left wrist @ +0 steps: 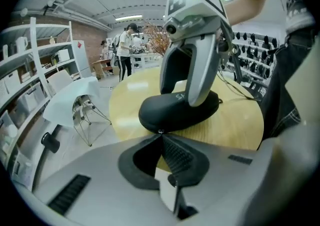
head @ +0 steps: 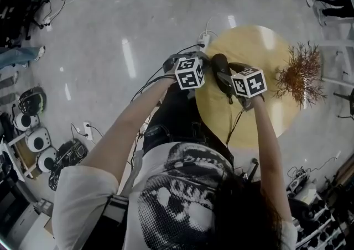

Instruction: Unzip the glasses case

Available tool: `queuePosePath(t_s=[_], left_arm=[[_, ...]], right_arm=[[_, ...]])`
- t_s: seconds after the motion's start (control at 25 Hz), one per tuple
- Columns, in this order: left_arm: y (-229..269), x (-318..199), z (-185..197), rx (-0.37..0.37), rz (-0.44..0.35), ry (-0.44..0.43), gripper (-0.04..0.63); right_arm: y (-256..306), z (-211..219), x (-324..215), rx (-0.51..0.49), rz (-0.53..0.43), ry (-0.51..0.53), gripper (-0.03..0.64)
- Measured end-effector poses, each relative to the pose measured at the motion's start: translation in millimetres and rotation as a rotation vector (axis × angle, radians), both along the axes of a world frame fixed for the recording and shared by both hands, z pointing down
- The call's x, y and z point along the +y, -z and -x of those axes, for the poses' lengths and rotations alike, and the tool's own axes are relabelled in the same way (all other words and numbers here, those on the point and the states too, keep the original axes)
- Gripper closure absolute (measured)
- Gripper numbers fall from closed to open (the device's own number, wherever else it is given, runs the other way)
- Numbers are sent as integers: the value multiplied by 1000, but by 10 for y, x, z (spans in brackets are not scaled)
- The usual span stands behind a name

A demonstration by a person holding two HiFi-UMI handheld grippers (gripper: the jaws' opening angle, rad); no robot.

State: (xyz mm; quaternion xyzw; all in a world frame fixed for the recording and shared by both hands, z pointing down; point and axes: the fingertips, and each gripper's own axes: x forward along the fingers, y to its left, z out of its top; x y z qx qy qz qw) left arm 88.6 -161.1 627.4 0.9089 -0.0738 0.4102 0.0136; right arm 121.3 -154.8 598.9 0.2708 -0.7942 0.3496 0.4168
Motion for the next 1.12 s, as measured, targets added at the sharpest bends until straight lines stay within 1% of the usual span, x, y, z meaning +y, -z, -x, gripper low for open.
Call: queuePosePath(t_s=[0.12,0.2,0.36,0.44,0.6,0.76,0.92,1.0,1.12], left_arm=[[5,82,-11,23,27,30,581],[17,173,-26,38,32,36,583],[30,387,-87,56,45,31,583],[36,449,-108,64,53,42,583],[38,559,-81,71,60,61,581],[67,716,-72,76,56,61,583],[60,919,-37,75,54,63,583],[48,1014,-28,81,62,85,581],[43,1086,-24,103,84,153,582]], right_arm=[[-38,-28,1,-58,27,-82,357],[-59,-34,2,-78,46,-108,357],[-55,-21,-10,-76,65,-126,357],[-57,-21,-14,-71,77,-161,359],[-68,-9,-21,-88,118,-301,361],[-75,-31,-22,-145,163,-453,362],[-81,-2,-38,-170,166,-542,364],[-83,11,-35,-167,160,-576,364],[-75,13,-34,-171,153,-635,365]])
